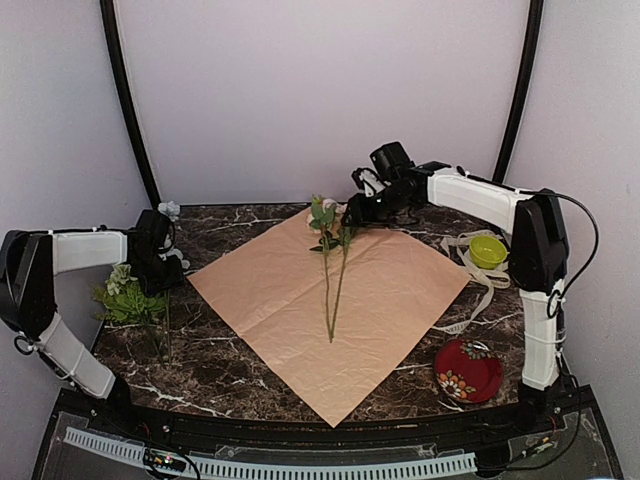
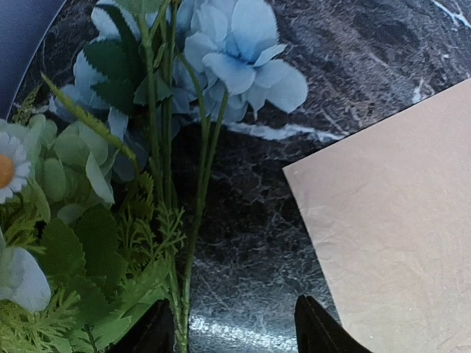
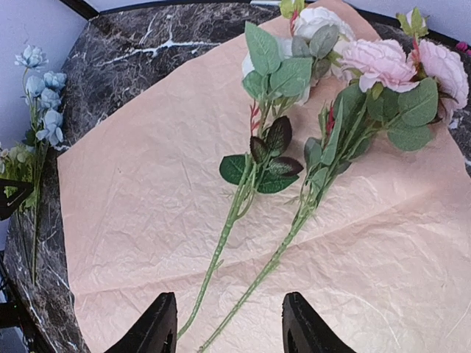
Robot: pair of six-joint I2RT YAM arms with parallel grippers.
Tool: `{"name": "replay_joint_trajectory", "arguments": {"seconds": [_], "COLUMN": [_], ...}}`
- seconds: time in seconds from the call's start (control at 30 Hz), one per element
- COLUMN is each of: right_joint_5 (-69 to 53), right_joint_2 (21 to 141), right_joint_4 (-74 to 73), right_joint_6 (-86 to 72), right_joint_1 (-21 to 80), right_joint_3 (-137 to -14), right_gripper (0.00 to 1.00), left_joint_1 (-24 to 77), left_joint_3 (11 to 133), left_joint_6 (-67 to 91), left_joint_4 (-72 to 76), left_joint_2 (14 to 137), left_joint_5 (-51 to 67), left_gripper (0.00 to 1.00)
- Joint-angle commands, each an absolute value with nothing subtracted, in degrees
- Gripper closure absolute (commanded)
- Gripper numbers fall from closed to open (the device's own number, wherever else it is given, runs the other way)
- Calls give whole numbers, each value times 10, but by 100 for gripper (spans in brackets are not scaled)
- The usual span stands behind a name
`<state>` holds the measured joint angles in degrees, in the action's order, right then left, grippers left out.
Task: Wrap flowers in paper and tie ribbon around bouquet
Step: Pick up the fake flower from the corner of the board.
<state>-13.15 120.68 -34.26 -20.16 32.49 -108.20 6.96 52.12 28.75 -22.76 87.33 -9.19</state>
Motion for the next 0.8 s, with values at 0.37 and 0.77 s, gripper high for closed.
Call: {"name": "replay_joint_trajectory", "arguments": {"seconds": [0.37,0.77], "right_joint_5": [-119,-116], "right_joint_2": [1188,1169], "right_joint_4": [-350,-350], "right_joint_6": [-167,-165], "right_joint_1": [338,341], "right_joint_3": [-1050,-1037], "right_gripper": [51,51], "left_joint_1": [51,49], "left_joint_3": [473,493], "left_joint_6": [304,292], "left_joint_4": [-202,-221], "left_joint_2": [949,894], "left_joint_5": [-60,-51], "left_gripper": [61,100]}}
